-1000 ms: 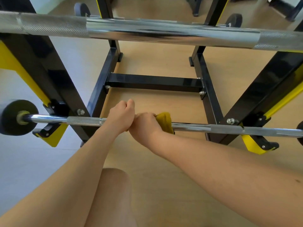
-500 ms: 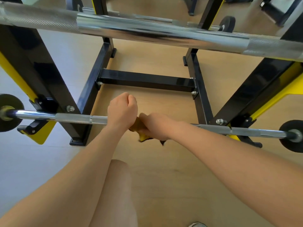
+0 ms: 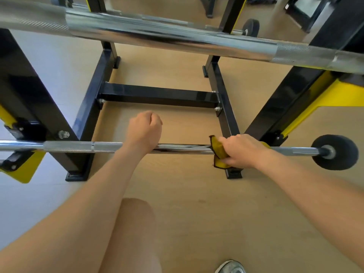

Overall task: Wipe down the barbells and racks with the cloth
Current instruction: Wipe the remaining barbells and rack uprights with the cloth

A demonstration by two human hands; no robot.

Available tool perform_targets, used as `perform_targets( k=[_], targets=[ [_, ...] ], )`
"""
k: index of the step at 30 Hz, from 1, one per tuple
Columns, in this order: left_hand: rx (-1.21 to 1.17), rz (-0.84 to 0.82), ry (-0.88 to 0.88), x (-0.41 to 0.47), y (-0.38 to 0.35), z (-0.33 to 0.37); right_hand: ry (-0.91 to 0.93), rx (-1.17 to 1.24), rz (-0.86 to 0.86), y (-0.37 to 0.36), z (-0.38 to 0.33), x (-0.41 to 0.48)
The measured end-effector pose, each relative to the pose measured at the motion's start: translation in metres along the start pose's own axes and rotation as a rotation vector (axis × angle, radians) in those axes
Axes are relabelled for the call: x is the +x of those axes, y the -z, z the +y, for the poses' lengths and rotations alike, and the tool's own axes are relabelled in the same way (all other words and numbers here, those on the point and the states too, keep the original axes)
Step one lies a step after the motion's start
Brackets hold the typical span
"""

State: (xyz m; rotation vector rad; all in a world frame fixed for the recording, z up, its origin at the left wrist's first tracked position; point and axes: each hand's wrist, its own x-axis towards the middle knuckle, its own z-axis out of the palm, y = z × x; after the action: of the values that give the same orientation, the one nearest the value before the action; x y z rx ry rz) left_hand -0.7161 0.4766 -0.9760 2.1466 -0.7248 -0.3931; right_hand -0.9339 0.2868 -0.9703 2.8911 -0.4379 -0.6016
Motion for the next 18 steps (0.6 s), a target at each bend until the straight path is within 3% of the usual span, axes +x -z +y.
perform_targets(
  k=[3, 8, 13, 18],
  targets=[
    [-0.004, 0.118, 0.047, 0.007, 0.008, -0.012, 0.146, 0.020, 0.144, 0.016, -0.056, 0.025],
    [-0.097, 0.156, 0.011, 0.006, 0.005, -0.003, 0.235, -0.014, 0.189, 0.049, -0.171, 0.080],
    [-0.243, 0.190, -0.123, 0.003, -0.003, 0.010, 0.288, 0.214, 0.147, 0.060, -0.169, 0.091],
    [-0.242, 0.232, -0.132, -0.008, -0.027, 0.027, 0.241, 0.308, 0.082, 0.043, -0.122, 0.070]
  ],
)
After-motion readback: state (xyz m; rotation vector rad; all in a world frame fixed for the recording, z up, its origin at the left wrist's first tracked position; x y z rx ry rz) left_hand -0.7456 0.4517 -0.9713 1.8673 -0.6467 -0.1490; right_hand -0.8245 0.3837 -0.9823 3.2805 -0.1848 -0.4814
